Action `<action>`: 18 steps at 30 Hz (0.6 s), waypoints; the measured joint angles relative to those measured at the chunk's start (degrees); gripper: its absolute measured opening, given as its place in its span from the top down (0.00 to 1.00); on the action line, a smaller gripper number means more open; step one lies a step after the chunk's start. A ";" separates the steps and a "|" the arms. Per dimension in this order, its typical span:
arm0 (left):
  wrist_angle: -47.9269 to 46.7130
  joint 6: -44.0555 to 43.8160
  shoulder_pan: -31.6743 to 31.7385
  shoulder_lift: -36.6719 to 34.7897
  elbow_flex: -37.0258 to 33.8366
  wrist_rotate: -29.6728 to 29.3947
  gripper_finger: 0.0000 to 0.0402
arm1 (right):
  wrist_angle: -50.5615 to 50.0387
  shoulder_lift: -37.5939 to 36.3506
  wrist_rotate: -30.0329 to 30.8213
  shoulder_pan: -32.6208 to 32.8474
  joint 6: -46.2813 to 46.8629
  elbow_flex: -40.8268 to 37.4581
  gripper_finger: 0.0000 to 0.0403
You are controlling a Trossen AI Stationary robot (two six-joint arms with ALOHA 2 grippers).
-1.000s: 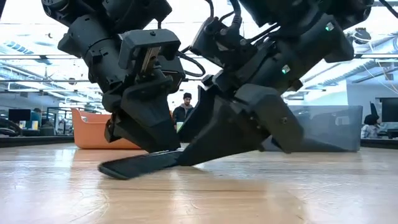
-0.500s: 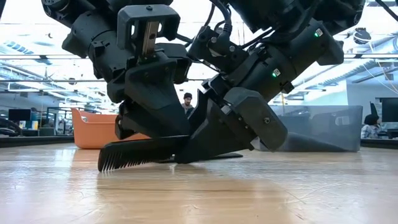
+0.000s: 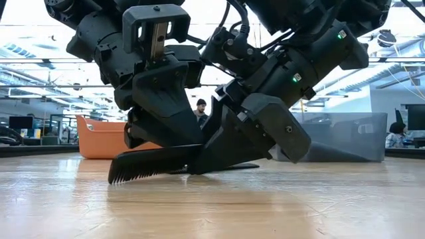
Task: Pick & Place Travel size toiletries
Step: Put the black comb into the orange bin
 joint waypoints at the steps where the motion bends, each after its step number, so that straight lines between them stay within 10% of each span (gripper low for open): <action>1: 0.02 0.00 0.00 0.00 0.00 0.00 0.70 | -0.02 0.00 -0.06 0.00 0.00 0.00 0.40; 18: -0.42 0.94 0.04 -0.07 0.02 -0.09 0.70 | 0.14 0.00 -5.05 -0.03 -0.66 -0.04 0.83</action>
